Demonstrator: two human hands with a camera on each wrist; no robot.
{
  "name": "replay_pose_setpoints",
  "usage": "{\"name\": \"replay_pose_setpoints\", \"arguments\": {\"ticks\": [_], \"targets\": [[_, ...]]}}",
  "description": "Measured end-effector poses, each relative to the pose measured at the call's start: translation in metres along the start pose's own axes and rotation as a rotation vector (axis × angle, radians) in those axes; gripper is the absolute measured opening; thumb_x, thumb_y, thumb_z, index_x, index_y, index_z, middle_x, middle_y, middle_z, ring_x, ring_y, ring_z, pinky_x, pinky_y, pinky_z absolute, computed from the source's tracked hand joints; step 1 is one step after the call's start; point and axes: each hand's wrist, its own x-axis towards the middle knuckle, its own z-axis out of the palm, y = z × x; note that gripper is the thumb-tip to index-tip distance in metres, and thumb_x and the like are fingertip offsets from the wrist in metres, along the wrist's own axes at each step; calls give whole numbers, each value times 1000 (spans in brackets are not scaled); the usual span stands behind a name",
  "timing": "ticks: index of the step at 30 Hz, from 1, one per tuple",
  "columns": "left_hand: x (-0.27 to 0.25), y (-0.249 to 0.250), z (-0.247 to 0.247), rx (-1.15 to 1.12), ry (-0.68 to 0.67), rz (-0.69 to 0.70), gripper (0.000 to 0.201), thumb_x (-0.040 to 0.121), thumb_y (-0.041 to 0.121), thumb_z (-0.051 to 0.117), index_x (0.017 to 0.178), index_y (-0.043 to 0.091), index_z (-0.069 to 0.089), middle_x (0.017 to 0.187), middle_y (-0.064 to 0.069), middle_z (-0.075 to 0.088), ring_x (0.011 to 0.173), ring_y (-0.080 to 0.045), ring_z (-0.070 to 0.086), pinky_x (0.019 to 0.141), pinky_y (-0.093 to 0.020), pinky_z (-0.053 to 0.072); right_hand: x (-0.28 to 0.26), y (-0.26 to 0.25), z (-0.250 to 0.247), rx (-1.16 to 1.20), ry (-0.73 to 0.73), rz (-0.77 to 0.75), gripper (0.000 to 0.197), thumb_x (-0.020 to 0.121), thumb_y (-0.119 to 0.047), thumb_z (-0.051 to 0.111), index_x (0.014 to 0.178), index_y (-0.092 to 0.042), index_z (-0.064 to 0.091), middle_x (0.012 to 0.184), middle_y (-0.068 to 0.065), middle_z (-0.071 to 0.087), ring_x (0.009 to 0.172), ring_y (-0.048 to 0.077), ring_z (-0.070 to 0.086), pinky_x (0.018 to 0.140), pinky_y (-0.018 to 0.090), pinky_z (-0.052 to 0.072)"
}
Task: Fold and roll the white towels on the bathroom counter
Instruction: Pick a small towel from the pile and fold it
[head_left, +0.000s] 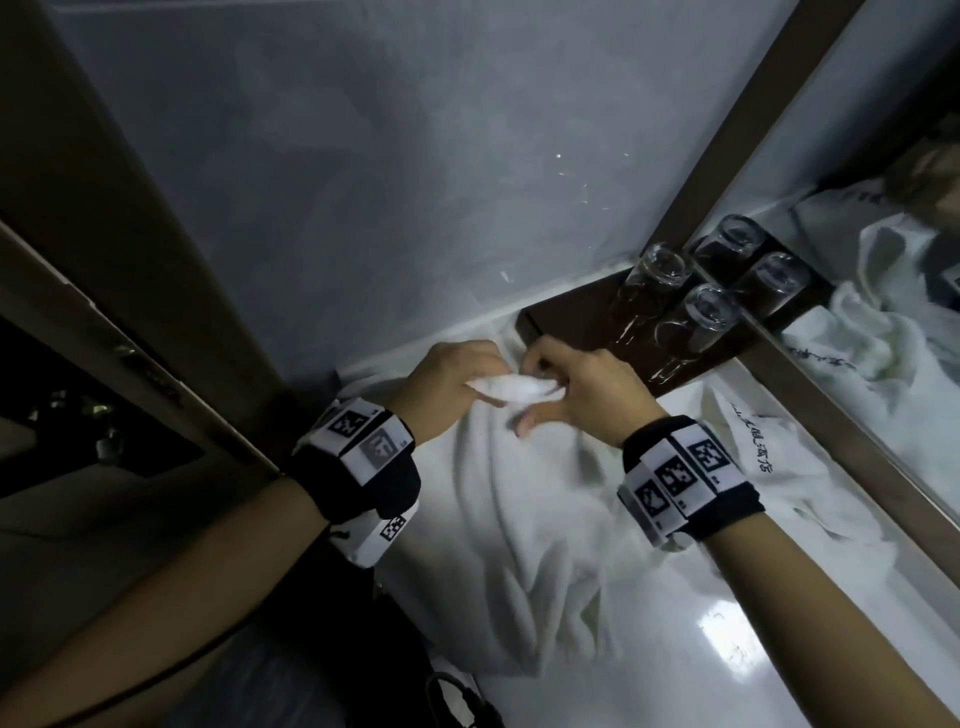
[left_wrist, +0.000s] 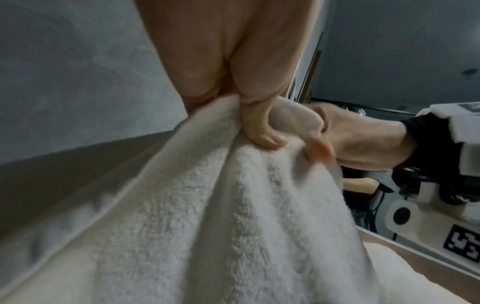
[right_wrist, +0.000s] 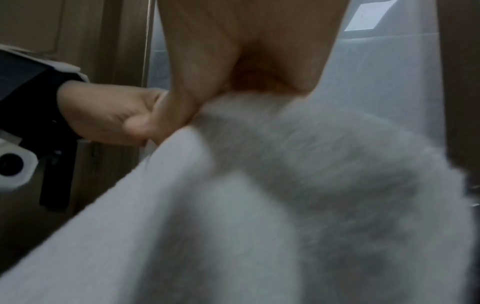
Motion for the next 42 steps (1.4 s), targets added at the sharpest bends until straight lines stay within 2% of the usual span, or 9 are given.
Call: {"name": "replay_pose_setpoints", "arguments": {"ticks": [4, 9, 14, 17, 20, 24, 29, 36, 42], "targets": [[-9, -13, -7, 10, 17, 92, 32, 68, -26, 48, 78, -5, 71, 81, -22, 67, 79, -22, 62, 67, -28, 46, -9, 31, -6, -430, -269, 101, 25, 75, -33, 67, 98, -26, 64, 99, 0, 66, 99, 23, 57, 76, 25, 30], [-20, -38, -14, 26, 38, -128, 38, 66, -28, 48, 85, -4, 71, 86, -16, 68, 83, -24, 63, 70, -25, 46, -27, 60, -13, 211, -88, 119, 10, 87, -14, 61, 92, -20, 67, 86, -1, 68, 81, 15, 61, 78, 33, 46], [-23, -38, -1, 323, -292, -273, 50, 77, -11, 46, 123, 7, 54, 121, -10, 59, 112, -29, 53, 91, -24, 38, -28, 49, 4, 478, 99, 65, 12, 92, -16, 52, 97, -27, 57, 75, 1, 61, 66, 20, 53, 63, 35, 43], [-22, -23, 5, -12, -438, -305, 52, 80, 13, 65, 126, 27, 46, 124, 9, 55, 114, -7, 50, 95, -19, 37, -30, 37, 11, 580, 149, -44, 30, 94, -11, 47, 109, -37, 51, 89, -23, 58, 78, -3, 54, 72, 12, 41], [-16, -1, 10, -259, -212, -302, 6, 90, 34, 54, 93, 34, 58, 90, 10, 64, 82, 9, 56, 74, -5, 41, -27, 25, 16, 592, 133, -87, 24, 92, -16, 49, 110, -28, 54, 106, -13, 60, 98, 6, 56, 87, 17, 42], [-12, 7, 15, -494, -97, -351, 26, 90, 21, 44, 76, 20, 65, 67, 7, 60, 63, 0, 54, 57, -11, 42, -24, 13, 19, 660, 189, 21, 8, 86, -24, 64, 92, -28, 63, 90, -9, 63, 84, 6, 57, 78, 25, 45], [-17, -3, 26, -524, -139, -325, 16, 92, 13, 51, 98, 14, 66, 95, -5, 68, 87, -8, 62, 80, -21, 48, -22, 3, 19, 647, 294, 17, 8, 81, -11, 68, 86, -16, 64, 94, -4, 56, 92, 8, 53, 85, 22, 41], [-24, -9, 32, -456, -131, -377, 26, 94, 27, 48, 75, 18, 65, 56, 16, 57, 54, 4, 51, 56, -12, 39, -27, -5, 14, 657, 268, 44, 22, 73, -6, 74, 77, -23, 61, 75, -8, 54, 80, 13, 50, 78, 34, 42], [-27, -11, 34, -595, 82, -432, 18, 90, 27, 54, 92, 23, 71, 95, -6, 73, 89, -12, 67, 78, -23, 53, -35, 2, 11, 802, 258, 124, 8, 75, -25, 72, 75, -19, 67, 58, -11, 44, 61, 10, 40, 69, 32, 38]]}}
